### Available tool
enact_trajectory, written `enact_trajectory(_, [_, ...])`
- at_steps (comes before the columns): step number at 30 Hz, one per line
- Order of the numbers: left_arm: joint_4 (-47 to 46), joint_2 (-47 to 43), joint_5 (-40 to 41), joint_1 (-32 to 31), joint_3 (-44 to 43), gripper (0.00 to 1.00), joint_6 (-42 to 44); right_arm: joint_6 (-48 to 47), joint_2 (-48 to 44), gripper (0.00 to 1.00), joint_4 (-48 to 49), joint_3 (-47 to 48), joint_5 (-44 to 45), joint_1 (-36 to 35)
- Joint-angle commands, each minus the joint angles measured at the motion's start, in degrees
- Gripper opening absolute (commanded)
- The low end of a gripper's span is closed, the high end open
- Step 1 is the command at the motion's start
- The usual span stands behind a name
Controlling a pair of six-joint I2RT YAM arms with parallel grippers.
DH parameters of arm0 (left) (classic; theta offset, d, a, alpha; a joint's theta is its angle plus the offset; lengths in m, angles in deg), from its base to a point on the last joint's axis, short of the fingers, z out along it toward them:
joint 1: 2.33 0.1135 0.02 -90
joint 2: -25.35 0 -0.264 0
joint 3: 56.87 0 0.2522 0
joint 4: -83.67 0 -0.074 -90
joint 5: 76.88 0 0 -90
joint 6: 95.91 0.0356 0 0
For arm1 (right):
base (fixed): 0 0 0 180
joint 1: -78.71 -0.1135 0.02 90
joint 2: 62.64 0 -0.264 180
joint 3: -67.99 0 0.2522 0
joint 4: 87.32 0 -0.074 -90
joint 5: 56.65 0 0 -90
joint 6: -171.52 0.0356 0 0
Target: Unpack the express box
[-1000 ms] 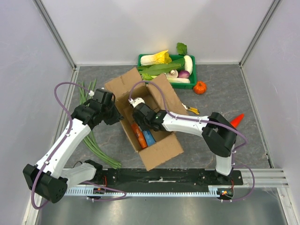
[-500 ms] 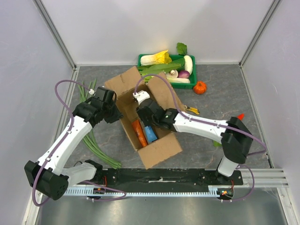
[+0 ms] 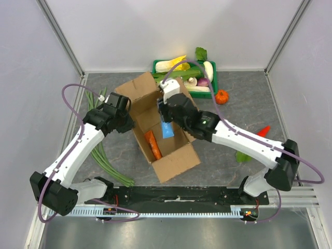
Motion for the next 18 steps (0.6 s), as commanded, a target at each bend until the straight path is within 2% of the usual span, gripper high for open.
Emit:
enact_trajectory(1, [-1.6, 0.7, 6.4, 0.1, -5.2, 0.02, 2.1, 0.8, -7.4, 0.34, -2.8, 5.9, 8.9, 3.9])
enact_trajectory(7, [0.6, 2.8, 11.2, 0.1, -7.5, 0.02, 5.5, 2.7, -14.5, 0.34, -6.8, 6.7, 13.8, 10.9])
enact_trajectory(13, [1.3, 4.4, 11.2, 0.5, -8.3, 0.03, 7.4, 2.9, -16.9, 0.35, -11.2, 4.6, 17.3, 15.7])
enact_trajectory(18, [2.0, 4.9, 10.2, 2.2, -9.0, 0.03, 9.7, 6.5, -16.8, 0.33, -13.8, -3.9, 14.9, 19.1])
